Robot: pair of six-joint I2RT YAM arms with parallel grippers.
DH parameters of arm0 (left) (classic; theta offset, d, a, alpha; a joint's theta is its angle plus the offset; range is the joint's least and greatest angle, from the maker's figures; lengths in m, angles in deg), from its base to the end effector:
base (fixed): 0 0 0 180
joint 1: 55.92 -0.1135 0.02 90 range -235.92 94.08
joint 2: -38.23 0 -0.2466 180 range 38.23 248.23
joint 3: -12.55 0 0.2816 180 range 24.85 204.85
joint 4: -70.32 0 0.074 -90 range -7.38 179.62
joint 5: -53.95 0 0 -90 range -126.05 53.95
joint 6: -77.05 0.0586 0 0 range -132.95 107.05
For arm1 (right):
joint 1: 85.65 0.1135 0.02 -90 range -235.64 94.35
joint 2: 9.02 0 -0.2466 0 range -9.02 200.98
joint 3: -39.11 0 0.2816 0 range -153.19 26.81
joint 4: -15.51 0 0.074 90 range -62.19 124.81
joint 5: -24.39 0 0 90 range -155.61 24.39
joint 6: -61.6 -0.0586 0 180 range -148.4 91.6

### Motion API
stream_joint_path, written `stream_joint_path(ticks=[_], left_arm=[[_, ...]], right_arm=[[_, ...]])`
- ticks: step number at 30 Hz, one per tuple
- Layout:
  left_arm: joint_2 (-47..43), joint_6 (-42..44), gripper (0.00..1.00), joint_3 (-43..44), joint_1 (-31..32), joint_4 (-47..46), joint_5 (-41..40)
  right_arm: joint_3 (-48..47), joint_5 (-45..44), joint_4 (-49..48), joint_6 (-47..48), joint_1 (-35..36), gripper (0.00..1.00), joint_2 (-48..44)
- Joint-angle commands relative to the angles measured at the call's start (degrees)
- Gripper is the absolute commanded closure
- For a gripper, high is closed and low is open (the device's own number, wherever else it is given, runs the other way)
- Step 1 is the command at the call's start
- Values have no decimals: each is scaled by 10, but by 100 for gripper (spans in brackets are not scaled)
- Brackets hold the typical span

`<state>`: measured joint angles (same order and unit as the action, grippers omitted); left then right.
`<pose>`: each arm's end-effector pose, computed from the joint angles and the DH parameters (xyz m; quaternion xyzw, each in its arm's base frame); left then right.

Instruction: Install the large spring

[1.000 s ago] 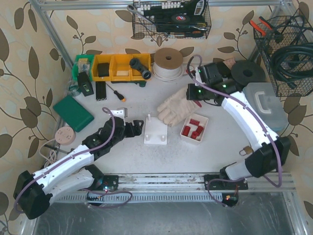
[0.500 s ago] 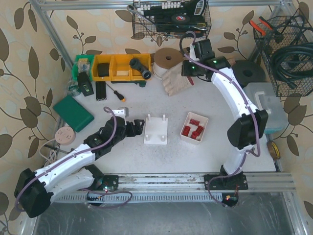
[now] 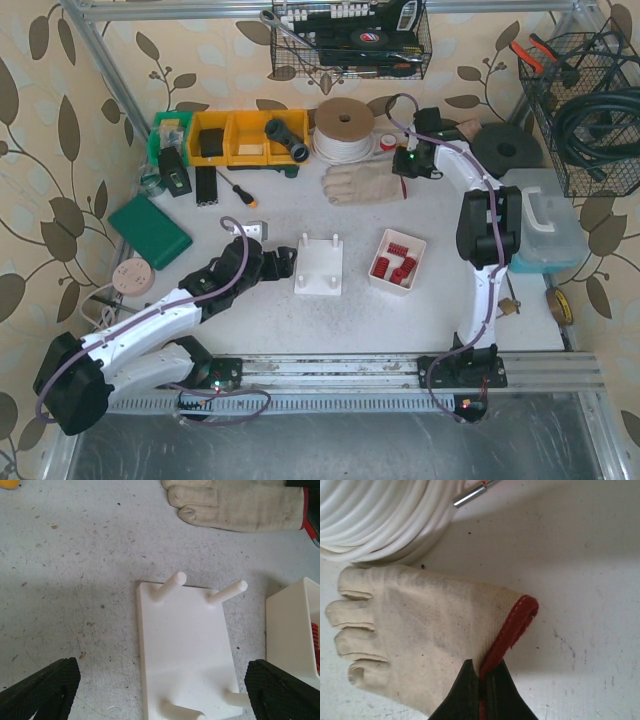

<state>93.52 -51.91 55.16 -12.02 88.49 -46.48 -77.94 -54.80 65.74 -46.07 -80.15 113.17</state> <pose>0.2000 -0.1777 0.1869 -0.0075 0.8672 -0.2660 0.4208 0.5032 0.0595 0.1887 0.0729 0.9481 0.1476 0.2722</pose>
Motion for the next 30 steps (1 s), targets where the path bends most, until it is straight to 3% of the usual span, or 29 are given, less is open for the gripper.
stream_joint_path(ticks=[1, 2, 5, 7, 15, 23, 30], left_arm=[[10, 15, 7, 26, 3, -16, -7], [10, 15, 7, 26, 2, -16, -7], [7, 14, 7, 24, 2, -16, -8], [5, 13, 7, 24, 2, -16, -9], [-14, 5, 7, 12, 2, -19, -8], [-13, 2, 8, 13, 2, -16, -5], [-18, -2, 9, 12, 2, -12, -5]], right_arm=[[-41, -36, 39, 22, -3, 82, 12], [-41, -42, 47, 21, -6, 64, 10], [-31, -69, 71, 19, -8, 35, -16], [-24, -82, 94, 19, -8, 30, -39], [101, -109, 148, 9, 22, 29, -218], [312, -113, 163, -47, 119, 39, -416], [421, -104, 150, -76, 178, 54, -451]])
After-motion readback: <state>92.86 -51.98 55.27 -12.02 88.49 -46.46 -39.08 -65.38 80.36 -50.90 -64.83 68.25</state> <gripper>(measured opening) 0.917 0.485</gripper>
